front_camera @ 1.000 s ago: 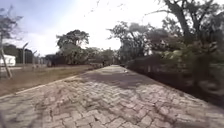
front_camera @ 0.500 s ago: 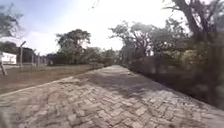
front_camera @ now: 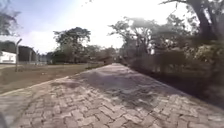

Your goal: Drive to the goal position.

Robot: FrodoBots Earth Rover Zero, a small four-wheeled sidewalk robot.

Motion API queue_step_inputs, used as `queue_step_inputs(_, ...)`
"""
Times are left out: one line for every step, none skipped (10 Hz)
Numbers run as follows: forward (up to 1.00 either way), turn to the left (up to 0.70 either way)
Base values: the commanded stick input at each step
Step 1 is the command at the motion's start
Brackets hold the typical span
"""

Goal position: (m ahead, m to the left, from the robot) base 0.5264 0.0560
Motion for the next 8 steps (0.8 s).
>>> queue_step_inputs(0.85, 0.0)
queue_step_inputs(0.85, 0.0)
queue_step_inputs(0.85, 0.0)
queue_step_inputs(0.85, 0.0)
queue_step_inputs(0.85, 0.0)
queue_step_inputs(0.85, 0.0)
queue_step_inputs(0.85, 0.0)
queue_step_inputs(0.85, 0.0)
